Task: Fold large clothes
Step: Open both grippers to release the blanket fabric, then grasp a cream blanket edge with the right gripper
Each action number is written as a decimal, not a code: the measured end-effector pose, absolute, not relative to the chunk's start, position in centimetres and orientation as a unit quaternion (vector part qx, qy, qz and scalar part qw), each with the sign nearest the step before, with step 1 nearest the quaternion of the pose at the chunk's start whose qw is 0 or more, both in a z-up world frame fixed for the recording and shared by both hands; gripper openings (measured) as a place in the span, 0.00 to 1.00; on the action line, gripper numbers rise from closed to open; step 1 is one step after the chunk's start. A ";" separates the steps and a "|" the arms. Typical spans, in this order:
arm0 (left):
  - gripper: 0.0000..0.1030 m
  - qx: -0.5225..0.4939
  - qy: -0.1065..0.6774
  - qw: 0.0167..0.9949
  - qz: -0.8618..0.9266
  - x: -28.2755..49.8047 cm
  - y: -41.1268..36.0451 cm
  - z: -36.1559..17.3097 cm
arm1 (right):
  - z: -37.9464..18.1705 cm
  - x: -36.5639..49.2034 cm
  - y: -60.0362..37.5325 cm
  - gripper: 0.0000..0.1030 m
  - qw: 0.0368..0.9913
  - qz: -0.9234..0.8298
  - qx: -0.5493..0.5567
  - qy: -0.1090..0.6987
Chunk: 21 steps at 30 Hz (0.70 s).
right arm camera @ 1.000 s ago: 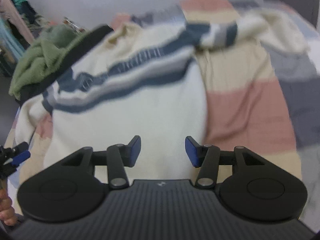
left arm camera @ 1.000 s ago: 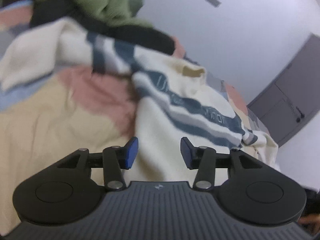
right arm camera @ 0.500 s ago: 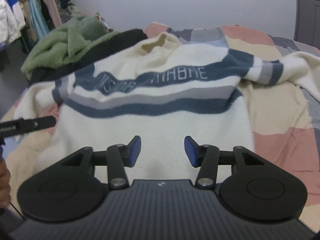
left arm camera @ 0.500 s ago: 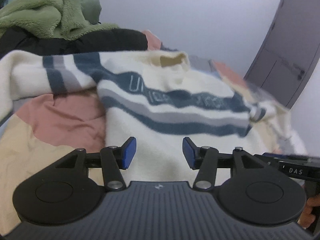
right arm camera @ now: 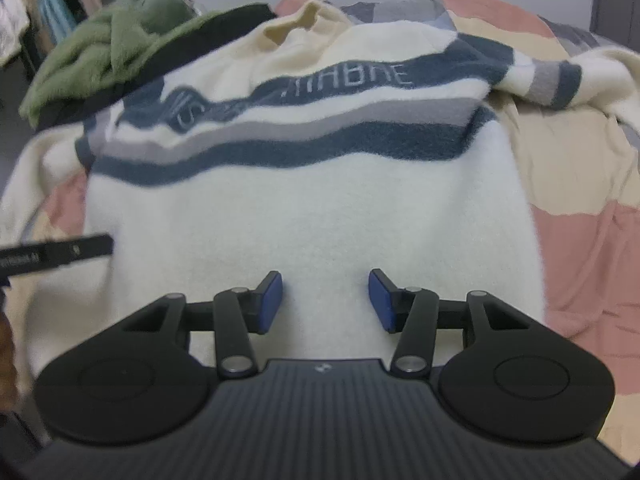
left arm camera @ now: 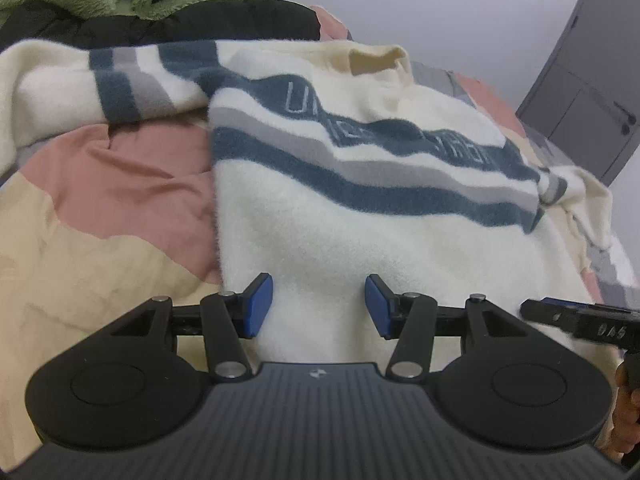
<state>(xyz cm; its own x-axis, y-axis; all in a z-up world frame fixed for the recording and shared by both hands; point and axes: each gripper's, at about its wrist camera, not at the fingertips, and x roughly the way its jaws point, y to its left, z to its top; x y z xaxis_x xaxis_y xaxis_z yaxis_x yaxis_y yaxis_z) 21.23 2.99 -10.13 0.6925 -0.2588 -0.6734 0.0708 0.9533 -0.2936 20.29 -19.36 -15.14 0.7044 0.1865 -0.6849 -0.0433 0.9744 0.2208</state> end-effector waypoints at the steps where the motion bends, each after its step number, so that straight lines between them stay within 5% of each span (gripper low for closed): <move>1: 0.56 -0.128 0.380 0.912 -0.090 21.0 3.1 -10.0 | -14.8 20.2 -20.0 0.48 0.918 0.064 0.114 0.374; 6: 0.56 -0.146 0.369 0.913 -0.089 19.9 3.6 -9.4 | -12.3 20.0 -25.3 0.51 0.929 0.006 0.185 0.321; 10: 0.56 -0.151 0.364 0.914 -0.093 19.6 3.5 -9.2 | -11.0 21.0 -31.4 0.80 0.930 -0.049 0.231 0.281; 21: 0.56 -0.163 0.359 0.916 -0.077 20.2 3.8 -9.6 | -16.9 24.7 -49.5 0.79 0.877 -0.213 0.359 0.238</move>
